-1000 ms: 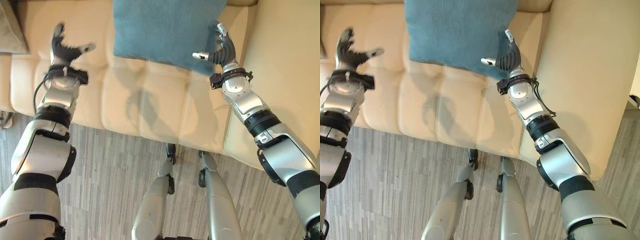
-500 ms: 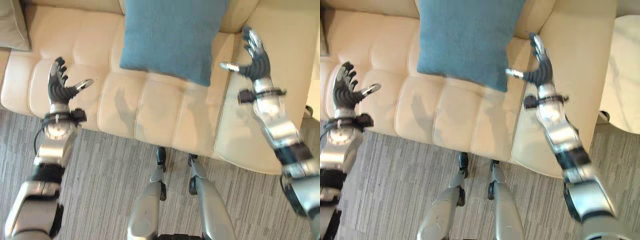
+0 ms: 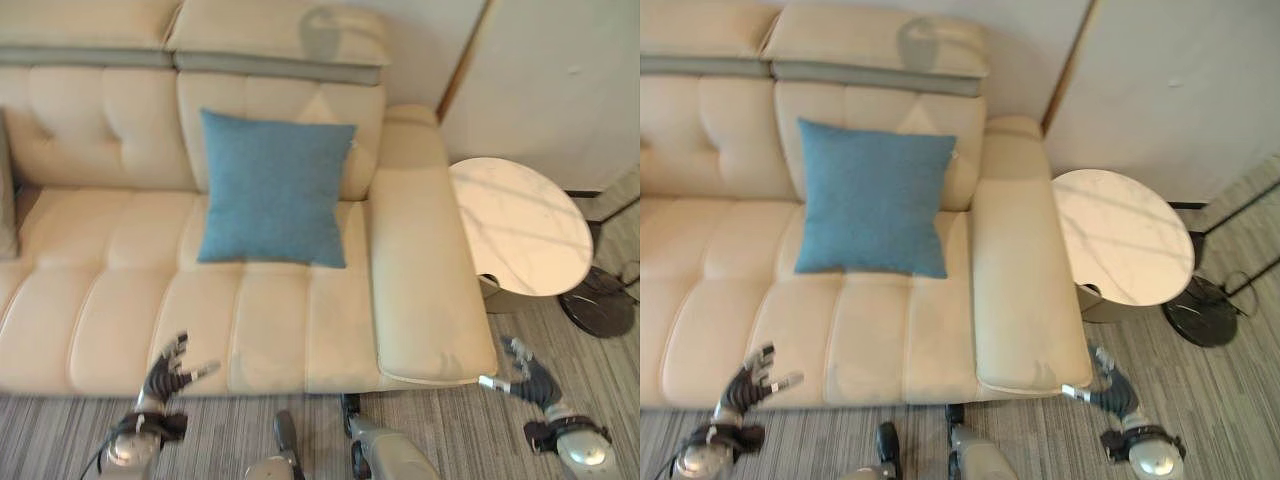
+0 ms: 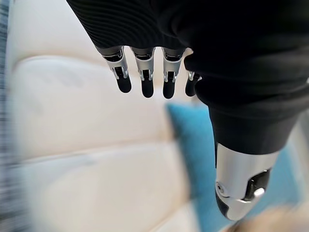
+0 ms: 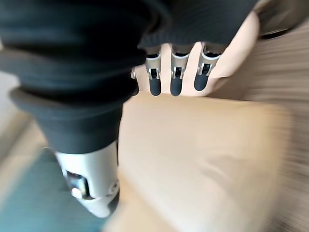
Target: Pick up all the scattered cushions and arrange them neatly on the sofa.
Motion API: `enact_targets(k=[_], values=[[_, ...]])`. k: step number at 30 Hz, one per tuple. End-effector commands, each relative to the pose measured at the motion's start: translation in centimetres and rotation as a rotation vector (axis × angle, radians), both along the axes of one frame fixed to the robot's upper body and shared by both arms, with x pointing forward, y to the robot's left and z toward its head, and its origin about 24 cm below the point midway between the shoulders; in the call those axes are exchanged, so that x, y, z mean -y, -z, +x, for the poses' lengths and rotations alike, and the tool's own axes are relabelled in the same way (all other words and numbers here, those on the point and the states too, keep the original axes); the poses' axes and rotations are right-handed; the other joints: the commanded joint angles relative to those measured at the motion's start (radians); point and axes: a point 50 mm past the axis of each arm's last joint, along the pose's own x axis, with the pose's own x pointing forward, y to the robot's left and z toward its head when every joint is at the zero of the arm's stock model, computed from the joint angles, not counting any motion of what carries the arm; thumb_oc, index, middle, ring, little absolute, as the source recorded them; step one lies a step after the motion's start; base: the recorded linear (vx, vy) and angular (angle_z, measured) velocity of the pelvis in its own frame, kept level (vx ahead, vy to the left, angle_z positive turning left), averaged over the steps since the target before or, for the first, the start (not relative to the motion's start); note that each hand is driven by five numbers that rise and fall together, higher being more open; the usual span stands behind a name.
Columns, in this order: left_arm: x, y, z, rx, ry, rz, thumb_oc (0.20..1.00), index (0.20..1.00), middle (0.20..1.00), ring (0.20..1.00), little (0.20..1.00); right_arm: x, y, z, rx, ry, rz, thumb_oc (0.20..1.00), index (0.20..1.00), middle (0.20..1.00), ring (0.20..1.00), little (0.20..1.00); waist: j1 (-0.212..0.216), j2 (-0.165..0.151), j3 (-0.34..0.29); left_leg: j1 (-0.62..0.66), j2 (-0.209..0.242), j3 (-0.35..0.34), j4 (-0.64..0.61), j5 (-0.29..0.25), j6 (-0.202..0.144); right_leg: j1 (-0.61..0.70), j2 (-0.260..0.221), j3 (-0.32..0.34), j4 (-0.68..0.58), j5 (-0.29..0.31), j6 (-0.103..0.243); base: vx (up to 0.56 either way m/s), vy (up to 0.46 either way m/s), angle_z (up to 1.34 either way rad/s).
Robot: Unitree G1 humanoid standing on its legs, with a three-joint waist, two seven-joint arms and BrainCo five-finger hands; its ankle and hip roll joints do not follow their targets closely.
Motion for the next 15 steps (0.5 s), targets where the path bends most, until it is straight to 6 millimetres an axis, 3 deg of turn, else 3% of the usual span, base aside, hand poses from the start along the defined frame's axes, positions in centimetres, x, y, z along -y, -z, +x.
enact_targets(k=[1, 3, 4, 7, 8, 9, 10, 11, 12, 14, 15], values=[[-0.4, -0.1, 0.4, -0.003, 0.026, 0.067, 1.0, 1.0, 1.0, 1.0, 1.0, -0.9, -0.2, 1.5, 0.038, -0.051, -0.015, 1.0, 1.0, 1.0, 1.0, 1.0, 0.011, 0.065, 0.003, 0.017, 0.032, -0.009, -0.063, 0.02, -0.048, 0.005, -0.03, -0.089, 0.363, -0.286, 0.025, -0.31, 0.021, -0.64], [-0.4, 0.0, 0.4, -0.011, 0.025, 0.067, 1.0, 1.0, 1.0, 1.0, 1.0, -0.9, 0.2, 1.2, 0.021, -0.039, -0.014, 1.0, 1.0, 1.0, 1.0, 1.0, 0.019, 0.072, -0.007, 0.004, 0.042, -0.004, -0.063, 0.028, -0.046, 0.018, -0.032, -0.093, 0.434, -0.308, 0.016, -0.23, -0.02, -0.33], [-0.1, 0.1, 0.5, -0.012, 0.037, 0.067, 1.0, 1.0, 1.0, 1.0, 1.0, -1.0, 1.2, 0.7, -0.016, -0.019, -0.005, 1.0, 1.0, 1.0, 1.0, 1.0, 0.028, 0.076, -0.029, -0.011, 0.044, -0.003, -0.063, 0.041, -0.045, 0.075, -0.037, -0.085, 0.528, -0.326, 0.011, -0.17, -0.035, -0.19], [0.4, 0.3, 0.6, -0.005, 0.039, 0.057, 1.0, 1.0, 1.0, 1.0, 1.0, -1.0, 1.2, 0.9, -0.01, -0.011, -0.017, 1.0, 1.0, 1.0, 1.0, 1.0, 0.046, 0.076, -0.037, -0.035, 0.05, 0.002, -0.063, 0.072, -0.057, 0.106, -0.016, -0.069, 0.516, -0.321, 0.006, -0.29, -0.122, -0.2], [0.9, 0.1, 1.5, 0.024, 0.045, 0.047, 1.0, 1.0, 1.0, 1.0, 1.0, -1.1, 1.3, 1.4, -0.007, 0.013, -0.01, 1.0, 1.0, 1.0, 1.0, 1.0, 0.056, 0.067, -0.043, -0.092, 0.048, 0.012, -0.063, 0.114, -0.08, 0.186, 0.015, -0.055, 0.352, -0.409, -0.019, -0.28, -0.175, -0.1], [1.1, 0.1, 1.7, 0.028, 0.047, 0.043, 1.0, 1.0, 1.0, 1.0, 1.0, -0.8, 1.1, 1.6, 0.004, 0.028, -0.015, 1.0, 1.0, 1.0, 1.0, 1.0, 0.063, 0.072, -0.044, -0.119, 0.059, 0.018, -0.063, 0.132, -0.091, 0.213, 0.036, -0.048, 0.253, -0.439, -0.041, -0.28, -0.175, 0.11], [1.1, 0.1, 1.7, 0.028, 0.047, 0.043, 1.0, 1.0, 1.0, 1.0, 1.0, -0.8, 1.1, 1.6, 0.004, 0.028, -0.015, 1.0, 1.0, 1.0, 1.0, 1.0, 0.063, 0.072, -0.044, -0.119, 0.059, 0.018, -0.063, 0.132, -0.091, 0.214, 0.036, -0.048, 0.252, -0.438, -0.041, -0.33, -0.158, 0.18], [1.1, 0.0, 2.0, 0.041, 0.037, 0.037, 1.0, 1.0, 1.0, 1.0, 1.0, -0.5, 0.7, 2.2, 0.025, 0.039, -0.023, 1.0, 1.0, 1.0, 1.0, 1.0, 0.07, 0.078, -0.033, -0.166, 0.074, 0.01, -0.049, 0.16, -0.109, 0.228, 0.05, -0.038, 0.162, -0.445, -0.059, -0.35, -0.128, 0.01], [1.1, -0.1, 2.2, 0.05, 0.028, 0.037, 1.0, 1.0, 1.0, 1.0, 1.0, -0.3, 0.5, 2.5, 0.031, 0.04, -0.031, 1.0, 1.0, 1.0, 1.0, 1.0, 0.073, 0.076, -0.014, -0.182, 0.068, -0.019, -0.029, 0.166, -0.124, 0.219, 0.049, -0.034, 0.157, -0.438, -0.066, -0.5, -0.143, -0.17], [1.3, -0.2, 2.4, 0.057, 0.026, 0.033, 1.0, 1.0, 1.0, 1.0, 1.0, 0.1, 0.1, 3.0, 0.035, 0.042, -0.058, 1.0, 1.0, 1.0, 1.0, 1.0, 0.078, 0.07, 0.007, -0.218, 0.039, -0.122, 0.06, 0.112, -0.127, 0.184, 0.034, -0.034, 0.141, -0.401, -0.068, -0.44, -0.032, -0.28], [1.5, -0.1, 2.3, 0.057, 0.028, 0.024, 1.0, 1.0, 1.0, 1.0, 1.0, 0.2, 0.1, 2.9, 0.039, 0.053, -0.049, 1.0, 1.0, 1.0, 1.0, 1.0, 0.072, 0.054, 0.008, -0.208, 0.023, -0.156, 0.114, 0.058, -0.119, 0.176, 0.01, -0.038, 0.124, -0.38, -0.063, -0.36, 0.002, -0.1]])
